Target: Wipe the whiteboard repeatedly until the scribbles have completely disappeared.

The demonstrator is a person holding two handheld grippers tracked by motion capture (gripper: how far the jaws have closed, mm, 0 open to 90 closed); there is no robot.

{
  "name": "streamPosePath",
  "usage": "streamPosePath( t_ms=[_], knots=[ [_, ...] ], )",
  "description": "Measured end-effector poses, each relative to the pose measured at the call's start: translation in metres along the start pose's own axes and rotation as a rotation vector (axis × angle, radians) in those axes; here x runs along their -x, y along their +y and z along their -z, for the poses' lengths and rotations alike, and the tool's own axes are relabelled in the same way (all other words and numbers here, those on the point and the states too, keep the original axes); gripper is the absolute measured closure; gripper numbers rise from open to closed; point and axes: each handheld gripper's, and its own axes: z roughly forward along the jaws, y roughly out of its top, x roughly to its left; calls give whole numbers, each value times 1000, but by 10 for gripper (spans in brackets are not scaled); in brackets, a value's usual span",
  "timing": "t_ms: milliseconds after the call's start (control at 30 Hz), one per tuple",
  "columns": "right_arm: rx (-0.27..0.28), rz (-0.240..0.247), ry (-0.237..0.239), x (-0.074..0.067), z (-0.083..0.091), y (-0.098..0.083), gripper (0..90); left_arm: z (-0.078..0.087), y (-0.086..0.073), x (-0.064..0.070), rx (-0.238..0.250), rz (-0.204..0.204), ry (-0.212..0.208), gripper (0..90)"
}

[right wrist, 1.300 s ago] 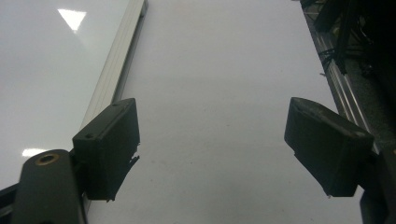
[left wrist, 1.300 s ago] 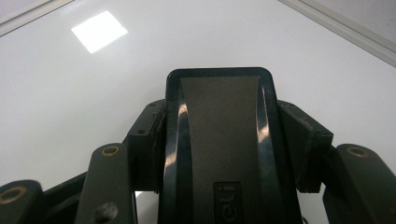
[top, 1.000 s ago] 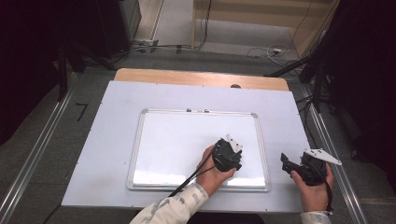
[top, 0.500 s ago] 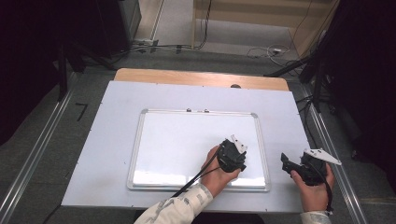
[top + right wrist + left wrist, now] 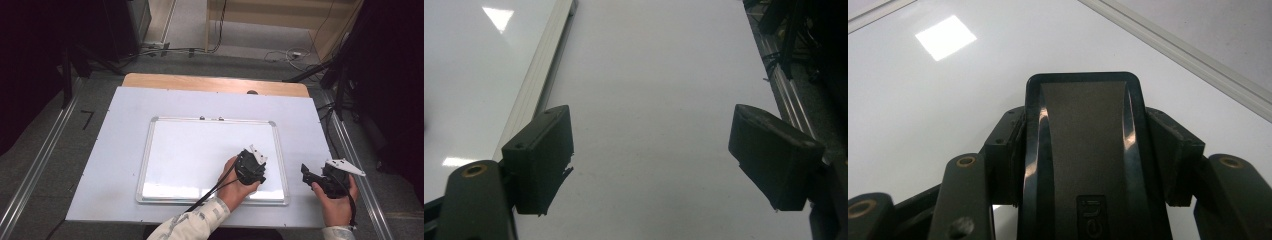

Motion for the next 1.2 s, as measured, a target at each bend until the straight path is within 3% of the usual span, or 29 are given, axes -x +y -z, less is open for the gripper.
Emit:
streamPosePath(
  t_ms=[700,1200],
  knots=[
    [2,1,-13,2,2,-1,165,10,-11,-21,0,25,25,411],
    [-2,7,-17,0,1,-1,165,26,-27,-45,1,50,48,411]
  ],
)
